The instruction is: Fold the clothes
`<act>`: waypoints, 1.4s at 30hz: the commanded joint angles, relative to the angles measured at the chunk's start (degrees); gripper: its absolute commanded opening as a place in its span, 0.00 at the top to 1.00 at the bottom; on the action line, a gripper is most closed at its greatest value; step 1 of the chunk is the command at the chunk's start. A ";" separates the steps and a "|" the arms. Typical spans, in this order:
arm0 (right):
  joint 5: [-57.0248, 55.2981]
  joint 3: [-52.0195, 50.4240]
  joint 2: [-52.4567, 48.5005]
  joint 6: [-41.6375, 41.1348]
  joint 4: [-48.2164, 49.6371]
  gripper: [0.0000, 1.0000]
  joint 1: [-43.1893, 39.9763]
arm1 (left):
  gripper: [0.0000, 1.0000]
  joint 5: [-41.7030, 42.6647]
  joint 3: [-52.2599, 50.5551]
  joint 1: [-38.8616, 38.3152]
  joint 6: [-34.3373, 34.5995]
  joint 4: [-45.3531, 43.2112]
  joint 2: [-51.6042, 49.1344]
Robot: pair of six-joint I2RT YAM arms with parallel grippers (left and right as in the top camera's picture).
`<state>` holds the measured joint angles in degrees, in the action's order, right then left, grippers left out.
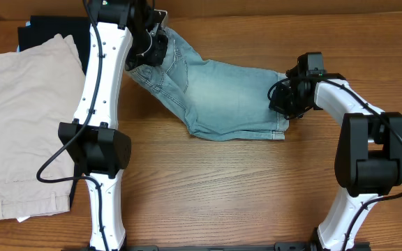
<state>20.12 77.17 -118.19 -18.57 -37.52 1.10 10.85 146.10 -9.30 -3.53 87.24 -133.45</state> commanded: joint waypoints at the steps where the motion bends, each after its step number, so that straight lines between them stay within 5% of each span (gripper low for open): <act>1: -0.33 -0.09 -0.24 -2.38 0.92 0.96 -0.81 | 0.96 0.76 1.95 -0.35 -0.74 -0.04 1.88; 20: 9.46 1.77 0.35 0.81 0.46 0.96 -2.51 | 0.96 -1.31 2.21 -2.25 -0.76 4.61 6.43; 27: 10.21 3.63 1.62 2.08 -0.46 0.96 -2.51 | 0.96 -10.10 4.44 -2.25 -0.79 6.99 6.51; 34: 9.33 3.65 1.70 3.17 -0.22 0.96 -2.51 | 0.96 -19.23 4.55 -2.12 -3.93 1.25 6.49; 42: 7.48 3.65 1.70 3.85 0.26 0.96 -1.20 | 0.96 -15.15 4.39 -2.45 -4.79 -1.77 6.25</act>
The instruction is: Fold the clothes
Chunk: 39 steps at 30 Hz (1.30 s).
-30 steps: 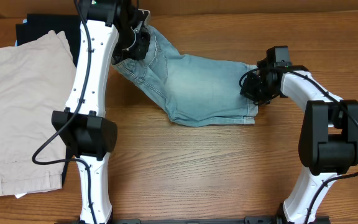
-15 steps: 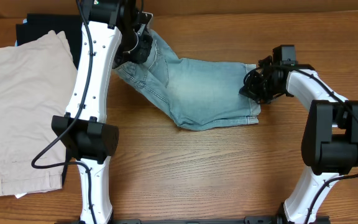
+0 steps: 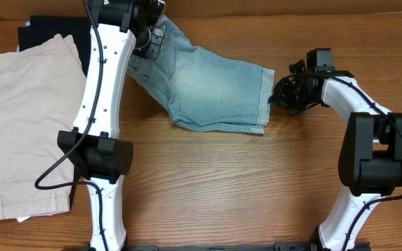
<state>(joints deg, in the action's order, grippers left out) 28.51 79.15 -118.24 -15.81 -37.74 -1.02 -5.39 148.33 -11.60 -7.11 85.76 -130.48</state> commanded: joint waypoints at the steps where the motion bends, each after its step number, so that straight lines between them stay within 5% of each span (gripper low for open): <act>1: -1.40 1.64 1.75 1.09 0.66 0.96 1.16 | 0.96 1.79 2.16 -0.17 -1.16 -0.24 3.28; 13: -8.15 1.53 -1.20 0.59 2.16 0.96 3.48 | 0.96 7.76 2.16 -0.17 2.27 -0.13 3.28; 24: -8.09 1.49 -2.78 -0.76 2.80 0.96 3.54 | 0.96 26.21 2.14 -2.21 8.48 -0.81 2.62; 39: -8.07 1.49 -2.78 -0.92 2.73 0.96 3.54 | 0.92 25.77 2.14 -12.20 14.45 -5.31 -4.22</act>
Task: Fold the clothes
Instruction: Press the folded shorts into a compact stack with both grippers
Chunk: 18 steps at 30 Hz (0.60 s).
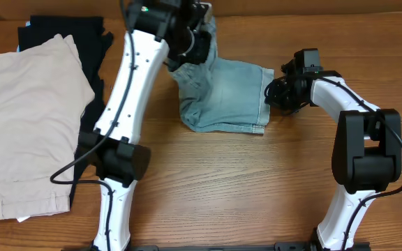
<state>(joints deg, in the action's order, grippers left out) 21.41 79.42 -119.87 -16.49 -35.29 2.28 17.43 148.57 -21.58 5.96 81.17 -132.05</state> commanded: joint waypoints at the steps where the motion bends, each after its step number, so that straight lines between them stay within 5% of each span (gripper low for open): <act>1: -0.96 1.22 -1.14 -0.24 0.28 0.96 0.24 | 0.90 2.95 1.90 -2.82 1.38 -1.03 -3.28; 3: -0.96 1.22 -1.14 -0.24 0.28 0.96 0.24 | 0.72 2.99 1.90 -4.09 1.38 -1.81 -4.92; 5: -0.90 1.22 -1.14 -0.24 0.37 0.93 0.24 | 0.43 3.28 1.90 -5.16 1.46 -2.34 -6.34; 8: 0.37 1.33 -1.09 -0.26 1.01 0.93 0.02 | 0.25 5.57 1.90 -6.86 2.27 -3.58 -8.24; 18: 9.77 7.82 4.66 -0.22 -5.31 0.96 -8.04 | 0.16 7.69 2.05 -7.80 2.21 -7.30 -8.31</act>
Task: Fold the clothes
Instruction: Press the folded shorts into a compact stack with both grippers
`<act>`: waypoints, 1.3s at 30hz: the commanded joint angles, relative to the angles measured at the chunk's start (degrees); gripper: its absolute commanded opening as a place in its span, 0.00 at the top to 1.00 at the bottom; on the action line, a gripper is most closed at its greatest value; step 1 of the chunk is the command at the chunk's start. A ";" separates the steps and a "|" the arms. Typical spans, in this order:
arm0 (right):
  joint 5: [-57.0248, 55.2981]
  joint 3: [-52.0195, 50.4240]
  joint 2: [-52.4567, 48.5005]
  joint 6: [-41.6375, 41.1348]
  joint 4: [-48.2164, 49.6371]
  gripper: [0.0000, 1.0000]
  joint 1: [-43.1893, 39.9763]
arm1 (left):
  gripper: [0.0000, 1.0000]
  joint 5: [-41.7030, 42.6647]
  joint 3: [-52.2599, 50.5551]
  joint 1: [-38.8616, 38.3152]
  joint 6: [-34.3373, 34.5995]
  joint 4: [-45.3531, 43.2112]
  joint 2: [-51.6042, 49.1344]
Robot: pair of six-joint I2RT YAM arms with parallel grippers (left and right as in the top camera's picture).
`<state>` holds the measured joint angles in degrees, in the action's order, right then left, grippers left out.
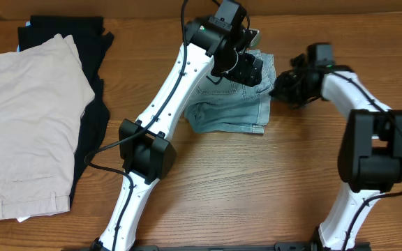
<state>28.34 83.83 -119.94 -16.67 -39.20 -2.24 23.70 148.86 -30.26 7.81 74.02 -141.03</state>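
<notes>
Light blue denim shorts lie doubled over at the table's back middle. My left gripper hangs over their upper right part, shut on a fold of the denim that it holds across the rest of the garment. Just off the right edge of the shorts sits my right gripper, pointing left at the hem. Its fingers are a dark cluster and I cannot make out whether they are open or shut.
Beige shorts lie flat at the far left on top of a black garment. The left arm stretches diagonally from the front over the table's middle. The right arm's base stands at the front right.
My left gripper has moved right with the denim fold, from the left end of the shorts to over their right part. The shorts now look more compact. My right gripper barely shifted.
First the shorts lay stretched out, my left gripper on the waistband at the back left and my right gripper on the hem. Then they lay further left, clear of the right gripper. After that the left gripper held the waistband further right, and now over the hem side.
</notes>
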 commanded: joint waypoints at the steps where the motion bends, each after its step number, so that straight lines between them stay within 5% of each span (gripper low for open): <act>1: 2.84 3.87 5.92 -0.02 -2.10 0.92 -4.52 | 0.16 1.40 1.77 1.44 0.33 -0.02 1.16; 6: 2.84 4.07 9.51 1.14 -2.80 0.54 -6.56 | 0.16 1.22 1.77 4.76 -0.83 1.68 4.26; 11: 2.84 3.26 9.22 6.34 -3.13 0.33 -3.06 | 0.15 1.16 1.77 8.90 -5.44 4.74 5.86; 15: -0.94 2.64 8.70 9.92 -2.89 0.20 1.49 | 0.15 -0.59 1.73 12.20 -8.09 8.13 5.81; 19: -2.80 2.27 7.74 13.29 -1.79 0.19 5.20 | 0.15 -4.59 1.73 14.71 -8.07 9.92 5.81; 26: -5.46 2.25 4.33 15.23 0.13 0.42 7.76 | 0.15 -5.77 1.73 17.53 -8.07 10.93 5.81; 31: -5.53 2.78 4.66 14.84 -0.85 0.96 7.74 | 0.14 -7.39 1.73 17.55 -8.09 11.04 5.81; 39: -4.26 13.70 9.86 10.29 -17.62 0.96 7.80 | 0.14 -7.87 1.73 17.55 -8.09 10.84 5.81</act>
<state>23.38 91.72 -115.31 -3.38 -53.36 5.45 16.67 149.32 -12.67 1.06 84.86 -136.92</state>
